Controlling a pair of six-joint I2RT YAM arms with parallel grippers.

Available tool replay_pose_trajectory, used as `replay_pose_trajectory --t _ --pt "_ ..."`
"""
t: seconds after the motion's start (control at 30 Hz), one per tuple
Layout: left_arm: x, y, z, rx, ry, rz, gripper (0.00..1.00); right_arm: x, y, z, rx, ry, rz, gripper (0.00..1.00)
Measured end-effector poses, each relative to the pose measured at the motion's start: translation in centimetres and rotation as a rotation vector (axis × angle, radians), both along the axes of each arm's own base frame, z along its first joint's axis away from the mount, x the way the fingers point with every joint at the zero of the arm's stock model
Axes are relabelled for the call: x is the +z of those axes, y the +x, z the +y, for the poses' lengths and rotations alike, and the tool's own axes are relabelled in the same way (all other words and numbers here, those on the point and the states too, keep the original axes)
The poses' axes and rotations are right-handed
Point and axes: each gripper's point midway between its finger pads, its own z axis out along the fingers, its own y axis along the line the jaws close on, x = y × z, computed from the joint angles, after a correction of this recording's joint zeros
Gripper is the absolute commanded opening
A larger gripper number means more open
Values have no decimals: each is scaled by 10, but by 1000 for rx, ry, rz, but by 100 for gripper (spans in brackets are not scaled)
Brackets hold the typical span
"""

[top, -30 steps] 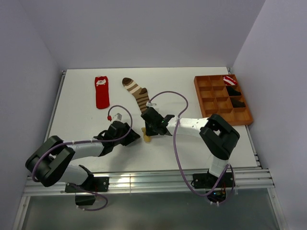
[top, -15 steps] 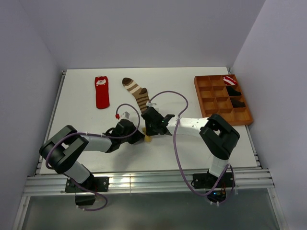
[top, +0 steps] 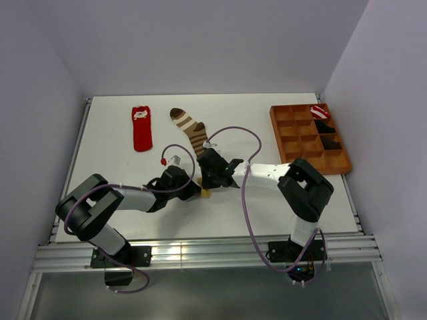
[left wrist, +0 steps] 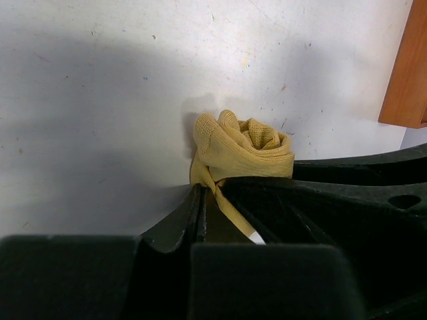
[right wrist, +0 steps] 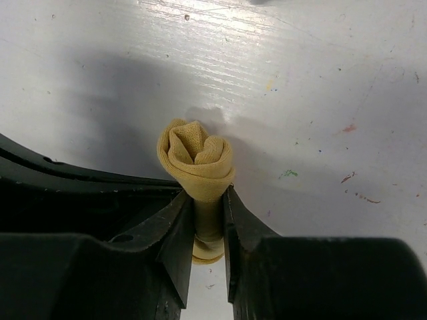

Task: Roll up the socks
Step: Roll the sock at the center of the board.

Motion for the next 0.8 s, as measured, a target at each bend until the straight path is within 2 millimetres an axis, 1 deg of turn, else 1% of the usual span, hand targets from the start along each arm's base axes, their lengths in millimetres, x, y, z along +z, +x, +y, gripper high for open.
replay_pose_trajectory --t 0.03,0.07,0.13,0.17,0.23,0.3,0.4,0.43,0.53,0.57,0.63,0.7,0.73,0.8 --pt "0 0 0 0 0 0 1 0 0 0 1 1 1 26" --pt "0 0 0 0 -1 -1 1 0 0 0 1 0 0 19" --pt "0 1 -1 0 -3 -2 1 0 0 0 2 -1 -1 11" --pt "0 0 -1 -1 -3 -2 0 0 0 0 2 -2 -2 4" --pt "0 0 -1 0 -3 -3 1 0 1 -1 -1 -7 -4 0" --pt "1 0 0 0 -7 -6 1 -1 1 -3 -4 -13 -4 0" --pt "1 -4 4 4 4 -6 7 -1 0 -4 -7 -26 -1 0" --pt "1 -6 7 8 12 -9 13 -1 -1 -5 -8 -32 0 0" --pt "8 -13 14 15 40 -34 25 -1 -2 -5 -10 -47 7 0" --pt "12 -14 14 15 44 -52 27 -1 -2 -5 -12 -50 9 0" --pt "25 -17 11 8 52 -103 32 -1 -2 -5 -17 -54 15 0" --pt "35 -23 5 -13 68 -159 34 -1 -3 -6 -27 -60 27 0" --pt "38 -26 3 -23 76 -181 36 -1 -3 -6 -33 -62 34 0" --pt "41 -32 -2 -45 104 -221 38 -1 -3 -5 -43 -65 45 0"
